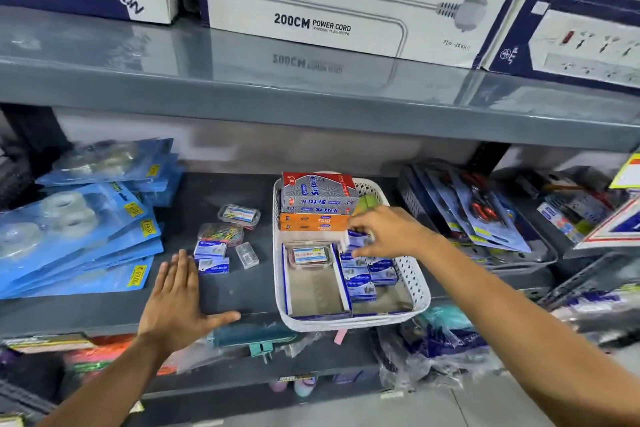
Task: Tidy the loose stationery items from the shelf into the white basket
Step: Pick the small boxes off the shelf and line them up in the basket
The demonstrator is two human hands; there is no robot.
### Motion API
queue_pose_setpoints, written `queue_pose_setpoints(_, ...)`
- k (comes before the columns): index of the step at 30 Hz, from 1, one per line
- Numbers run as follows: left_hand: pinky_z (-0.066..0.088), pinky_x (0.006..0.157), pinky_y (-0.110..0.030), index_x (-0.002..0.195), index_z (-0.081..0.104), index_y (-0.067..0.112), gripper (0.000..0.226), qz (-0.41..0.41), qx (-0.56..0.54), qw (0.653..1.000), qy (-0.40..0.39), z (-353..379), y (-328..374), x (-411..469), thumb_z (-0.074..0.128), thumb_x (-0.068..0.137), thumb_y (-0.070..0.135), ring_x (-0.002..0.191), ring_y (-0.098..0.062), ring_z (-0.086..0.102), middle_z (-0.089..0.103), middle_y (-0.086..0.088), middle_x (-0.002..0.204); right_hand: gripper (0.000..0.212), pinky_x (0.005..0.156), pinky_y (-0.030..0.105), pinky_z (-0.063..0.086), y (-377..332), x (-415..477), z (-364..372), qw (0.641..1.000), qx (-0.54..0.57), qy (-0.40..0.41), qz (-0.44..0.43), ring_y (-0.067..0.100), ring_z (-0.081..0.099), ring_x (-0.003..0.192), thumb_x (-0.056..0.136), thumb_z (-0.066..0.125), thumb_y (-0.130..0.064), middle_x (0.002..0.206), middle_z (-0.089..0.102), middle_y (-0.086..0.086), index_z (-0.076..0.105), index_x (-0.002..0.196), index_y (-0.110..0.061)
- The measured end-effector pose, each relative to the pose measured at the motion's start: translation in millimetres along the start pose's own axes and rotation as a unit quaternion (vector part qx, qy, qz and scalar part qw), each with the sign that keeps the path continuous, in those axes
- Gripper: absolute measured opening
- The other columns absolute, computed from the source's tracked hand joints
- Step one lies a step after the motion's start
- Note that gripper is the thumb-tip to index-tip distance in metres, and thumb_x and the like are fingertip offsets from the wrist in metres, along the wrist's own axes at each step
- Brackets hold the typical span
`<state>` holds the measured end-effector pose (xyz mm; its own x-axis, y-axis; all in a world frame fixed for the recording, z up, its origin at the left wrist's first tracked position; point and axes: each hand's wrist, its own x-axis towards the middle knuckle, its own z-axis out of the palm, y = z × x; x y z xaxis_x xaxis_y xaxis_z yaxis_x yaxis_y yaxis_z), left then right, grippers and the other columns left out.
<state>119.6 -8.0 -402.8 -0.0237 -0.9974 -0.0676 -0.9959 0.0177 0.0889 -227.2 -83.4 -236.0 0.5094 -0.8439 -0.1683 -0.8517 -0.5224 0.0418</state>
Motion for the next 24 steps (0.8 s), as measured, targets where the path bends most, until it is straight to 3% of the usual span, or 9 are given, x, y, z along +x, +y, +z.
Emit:
queue_pose_setpoints(4, -0.019, 0.114, -0.031, 0.145, 0.020, -0.010, 0.145, -0.004, -0.008, 1.000, 0.019, 1.0, -2.2, 1.4, 0.020, 0.053, 0.102, 0.146, -0.031, 0.015, 0.018, -0.024, 0.155, 0.048, 0.080, 0.033, 0.046, 16.5, -18.4, 28.8, 0.996, -0.048, -0.065, 0.031, 0.021, 0.058, 0.112, 0.077, 0.068, -0.049, 0.118, 0.065, -0.006, 0.056, 0.119, -0.030)
queue_pose_setpoints(8, -0.010, 0.116, -0.033, 0.141, 0.032, -0.013, 0.142, -0.005, 0.001, 1.000, 0.009, 0.9, -2.6, 2.3, 0.024, 0.055, 0.101, 0.141, -0.036, 0.029, 0.031, -0.028, 0.150, 0.051, 0.086, 0.035, 0.048, 20.9, -34.9, 51.4, 0.991, -0.074, -0.105, 0.046, 0.021, 0.057, 0.116, 0.077, 0.069, -0.045, 0.124, 0.062, -0.004, 0.056, 0.123, -0.027)
queue_pose_setpoints(14, -0.001, 0.118, -0.039, 0.144, 0.025, -0.010, 0.145, -0.002, 0.012, 0.999, 0.035, 3.8, -3.1, 2.8, 0.020, 0.052, 0.102, 0.144, -0.034, 0.022, 0.025, -0.025, 0.153, 0.050, 0.088, 0.034, 0.049, 14.9, -45.0, 64.6, 0.991, -0.086, -0.091, 0.037, 0.019, 0.057, 0.116, 0.077, 0.069, -0.044, 0.123, 0.061, -0.006, 0.058, 0.123, -0.027)
queue_pose_setpoints(20, -0.001, 0.120, -0.039, 0.148, 0.016, -0.007, 0.146, -0.007, 0.015, 0.999, 0.047, 3.0, -2.8, 2.4, 0.015, 0.051, 0.103, 0.147, -0.031, 0.013, 0.016, -0.022, 0.157, 0.046, 0.094, 0.037, 0.047, 12.5, -45.9, 78.0, 0.987, -0.106, -0.111, 0.039, 0.022, 0.056, 0.117, 0.080, 0.066, -0.030, 0.122, 0.060, -0.001, 0.054, 0.124, -0.021)
queue_pose_setpoints(24, -0.001, 0.119, -0.039, 0.149, 0.013, -0.005, 0.147, -0.013, 0.020, 0.999, 0.048, 1.6, -2.5, 2.1, 0.014, 0.050, 0.103, 0.147, -0.030, 0.012, 0.015, -0.021, 0.157, 0.069, 0.101, 0.037, 0.041, 10.8, -46.0, 76.9, 0.989, -0.123, -0.069, 0.035, 0.023, 0.051, 0.122, 0.076, 0.072, -0.035, 0.132, 0.047, 0.001, 0.037, 0.134, -0.019)
